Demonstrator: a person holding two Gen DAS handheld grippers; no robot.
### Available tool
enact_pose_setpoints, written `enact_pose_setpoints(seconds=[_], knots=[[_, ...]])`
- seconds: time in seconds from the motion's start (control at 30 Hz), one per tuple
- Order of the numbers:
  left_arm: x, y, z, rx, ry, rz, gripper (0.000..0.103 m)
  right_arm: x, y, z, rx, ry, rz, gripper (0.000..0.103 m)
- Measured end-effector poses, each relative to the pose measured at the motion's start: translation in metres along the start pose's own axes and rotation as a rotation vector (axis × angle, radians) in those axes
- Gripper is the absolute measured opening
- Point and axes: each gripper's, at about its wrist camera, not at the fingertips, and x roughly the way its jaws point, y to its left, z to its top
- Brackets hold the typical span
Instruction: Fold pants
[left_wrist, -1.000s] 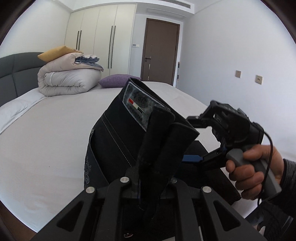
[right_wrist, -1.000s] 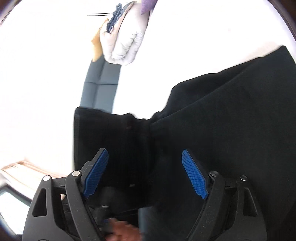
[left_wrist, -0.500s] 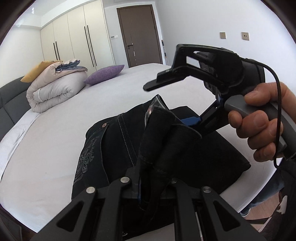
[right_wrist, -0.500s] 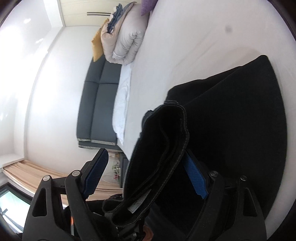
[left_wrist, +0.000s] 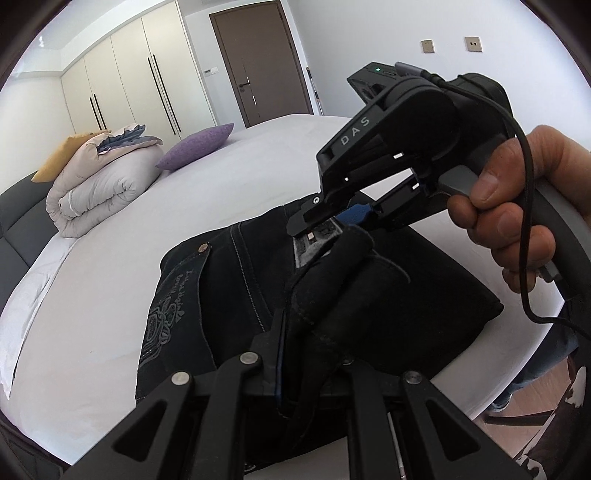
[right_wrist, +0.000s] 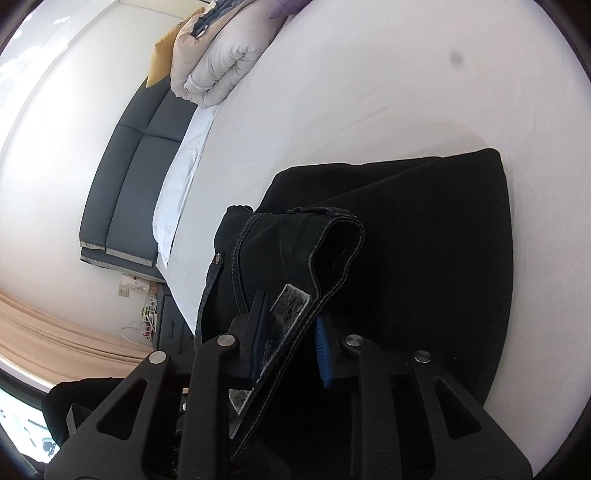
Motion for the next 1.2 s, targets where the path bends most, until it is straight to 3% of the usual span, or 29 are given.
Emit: enact_pose_setpoints(seconds=[0.5, 0.9, 1.03, 1.2], knots=[[0.011, -0.035, 0.032, 0.108, -0.009, -0.095, 0.011, -0.057, -0.028, 0.004, -0.013, -0.096, -0.018, 0.016], [0.027, -0.040, 0.035, 0.154, 0.015, -0.127, 0.011, -0.057, -0.058, -0.003, 0.012, -0.128, -0.021, 0.016], [0.034, -0.044, 0.030, 0.157, 0.044, -0.142, 0.014, -0.049, -0.065, -0.008, -0.007, -0.120, -0.048, 0.016], [0.035, -0.039, 0.031, 0.098, 0.040, -0.172, 0.024, -0.049, -0.081, -0.011, 0.054, -0.144, 0.027, 0.017]])
